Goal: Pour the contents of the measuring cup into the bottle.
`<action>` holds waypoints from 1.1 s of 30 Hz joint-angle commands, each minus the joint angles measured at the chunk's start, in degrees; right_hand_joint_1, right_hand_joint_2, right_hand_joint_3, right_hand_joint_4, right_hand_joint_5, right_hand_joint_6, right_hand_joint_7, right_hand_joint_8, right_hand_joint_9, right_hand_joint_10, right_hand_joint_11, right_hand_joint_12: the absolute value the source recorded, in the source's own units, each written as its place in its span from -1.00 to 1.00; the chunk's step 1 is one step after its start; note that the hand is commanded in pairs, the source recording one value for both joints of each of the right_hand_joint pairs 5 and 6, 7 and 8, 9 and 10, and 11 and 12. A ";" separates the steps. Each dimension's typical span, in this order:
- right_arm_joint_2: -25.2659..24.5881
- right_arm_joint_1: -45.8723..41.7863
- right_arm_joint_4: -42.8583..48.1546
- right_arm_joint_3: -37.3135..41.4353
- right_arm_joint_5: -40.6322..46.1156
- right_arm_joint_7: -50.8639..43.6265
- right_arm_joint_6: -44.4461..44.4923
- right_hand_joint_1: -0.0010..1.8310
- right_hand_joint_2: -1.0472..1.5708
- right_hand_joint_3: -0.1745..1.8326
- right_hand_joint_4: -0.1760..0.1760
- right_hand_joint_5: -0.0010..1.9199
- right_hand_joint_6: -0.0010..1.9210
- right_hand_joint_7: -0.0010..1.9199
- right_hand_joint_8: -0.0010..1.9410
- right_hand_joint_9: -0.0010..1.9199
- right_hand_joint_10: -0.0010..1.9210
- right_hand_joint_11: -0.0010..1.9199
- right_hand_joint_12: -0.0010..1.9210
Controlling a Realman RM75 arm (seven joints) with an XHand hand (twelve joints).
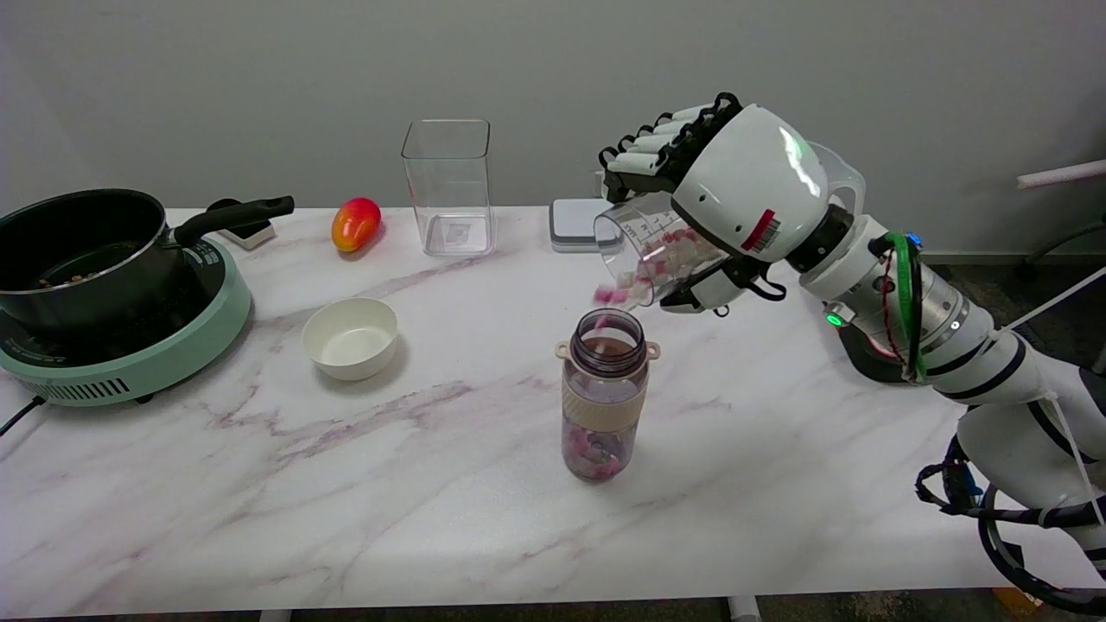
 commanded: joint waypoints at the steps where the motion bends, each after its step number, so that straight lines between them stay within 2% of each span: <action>1: -0.79 0.14 0.00 -1.39 0.54 -2.08 0.91 0.45 0.86 -0.50 0.00 0.77 0.77 0.60 0.58 0.49 0.49 0.33 0.33; 33: -0.95 -0.42 0.00 0.00 -2.96 -0.79 0.71 0.43 0.88 -0.52 0.00 0.79 0.79 0.61 0.59 0.49 0.49 0.34 0.34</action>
